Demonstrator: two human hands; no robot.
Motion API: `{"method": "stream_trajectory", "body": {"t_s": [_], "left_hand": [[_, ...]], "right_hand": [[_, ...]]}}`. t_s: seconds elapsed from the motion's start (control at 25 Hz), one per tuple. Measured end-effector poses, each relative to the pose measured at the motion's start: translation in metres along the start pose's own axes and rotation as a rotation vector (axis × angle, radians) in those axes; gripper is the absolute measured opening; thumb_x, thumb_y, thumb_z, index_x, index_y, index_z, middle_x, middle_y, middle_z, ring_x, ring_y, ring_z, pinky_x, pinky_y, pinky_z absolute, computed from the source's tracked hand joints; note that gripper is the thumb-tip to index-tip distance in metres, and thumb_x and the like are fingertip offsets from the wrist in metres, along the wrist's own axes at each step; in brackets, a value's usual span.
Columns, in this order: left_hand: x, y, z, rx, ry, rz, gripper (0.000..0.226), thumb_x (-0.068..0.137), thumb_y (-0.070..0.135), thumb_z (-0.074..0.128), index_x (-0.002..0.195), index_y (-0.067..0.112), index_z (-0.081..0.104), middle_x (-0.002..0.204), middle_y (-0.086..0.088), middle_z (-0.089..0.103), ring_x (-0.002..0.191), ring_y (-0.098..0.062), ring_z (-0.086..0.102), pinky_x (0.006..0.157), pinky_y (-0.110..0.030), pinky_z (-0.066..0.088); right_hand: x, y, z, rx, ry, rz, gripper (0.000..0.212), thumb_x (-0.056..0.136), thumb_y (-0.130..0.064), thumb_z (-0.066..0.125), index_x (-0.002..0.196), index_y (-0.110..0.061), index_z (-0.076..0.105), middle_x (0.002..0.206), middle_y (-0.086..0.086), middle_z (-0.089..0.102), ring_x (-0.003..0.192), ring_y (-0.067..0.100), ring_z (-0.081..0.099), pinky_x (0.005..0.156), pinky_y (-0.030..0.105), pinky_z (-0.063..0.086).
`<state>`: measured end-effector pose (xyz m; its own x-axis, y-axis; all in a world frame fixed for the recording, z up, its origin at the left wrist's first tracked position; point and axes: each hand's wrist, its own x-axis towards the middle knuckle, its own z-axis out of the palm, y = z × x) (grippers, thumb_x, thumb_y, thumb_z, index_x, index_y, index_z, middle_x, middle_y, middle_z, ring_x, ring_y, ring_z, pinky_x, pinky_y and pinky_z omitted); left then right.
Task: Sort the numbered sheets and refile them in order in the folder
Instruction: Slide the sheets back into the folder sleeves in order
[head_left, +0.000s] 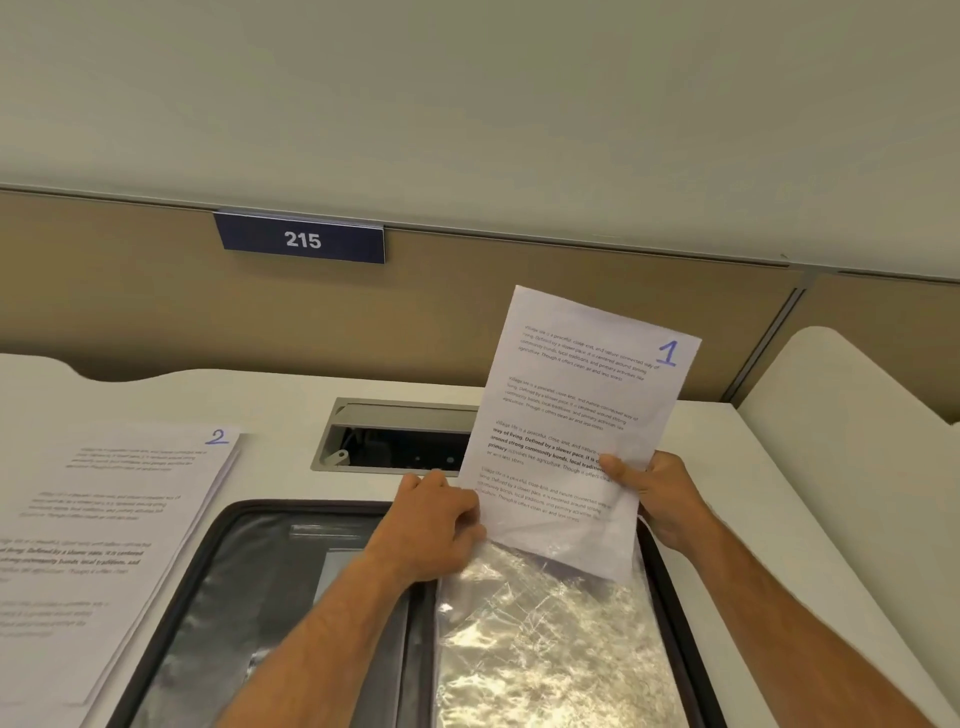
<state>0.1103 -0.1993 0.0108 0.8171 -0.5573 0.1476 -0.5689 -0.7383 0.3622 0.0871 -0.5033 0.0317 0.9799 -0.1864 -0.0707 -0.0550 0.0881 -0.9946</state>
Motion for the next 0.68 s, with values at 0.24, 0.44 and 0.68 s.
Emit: {"method": "stream_trajectory", "body": {"t_s": [0.24, 0.44, 0.68], "left_hand": [[0.003, 0.002, -0.008, -0.149, -0.068, -0.047, 0.022, 0.094, 0.041, 0.063, 0.103, 0.023, 0.072, 0.106, 0.009, 0.071, 0.094, -0.011, 0.061, 0.095, -0.032, 0.051], [0.003, 0.006, -0.006, -0.199, -0.088, -0.124, 0.018, 0.095, 0.039, 0.063, 0.107, 0.026, 0.068, 0.112, 0.011, 0.068, 0.099, -0.009, 0.062, 0.097, -0.031, 0.051], [0.003, 0.009, -0.004, -0.205, -0.108, -0.161, 0.016, 0.095, 0.041, 0.062, 0.106, 0.029, 0.065, 0.111, 0.013, 0.068, 0.097, -0.008, 0.062, 0.097, -0.029, 0.050]], "right_hand": [[0.000, 0.004, 0.000, -0.065, -0.165, 0.147, 0.089, 0.043, -0.043, 0.100, 0.118, -0.005, 0.070, 0.116, 0.013, 0.073, 0.106, 0.033, 0.071, 0.083, 0.040, 0.061], [-0.007, 0.003, 0.008, -0.226, -0.269, 0.244, 0.042, 0.079, -0.017, 0.081, 0.118, -0.008, 0.070, 0.114, 0.009, 0.075, 0.105, 0.029, 0.072, 0.090, 0.043, 0.059], [-0.004, -0.001, 0.007, -0.327, -0.129, 0.351, 0.022, 0.094, -0.013, 0.067, 0.115, -0.005, 0.071, 0.108, 0.008, 0.076, 0.096, 0.026, 0.075, 0.081, 0.041, 0.061]]}}
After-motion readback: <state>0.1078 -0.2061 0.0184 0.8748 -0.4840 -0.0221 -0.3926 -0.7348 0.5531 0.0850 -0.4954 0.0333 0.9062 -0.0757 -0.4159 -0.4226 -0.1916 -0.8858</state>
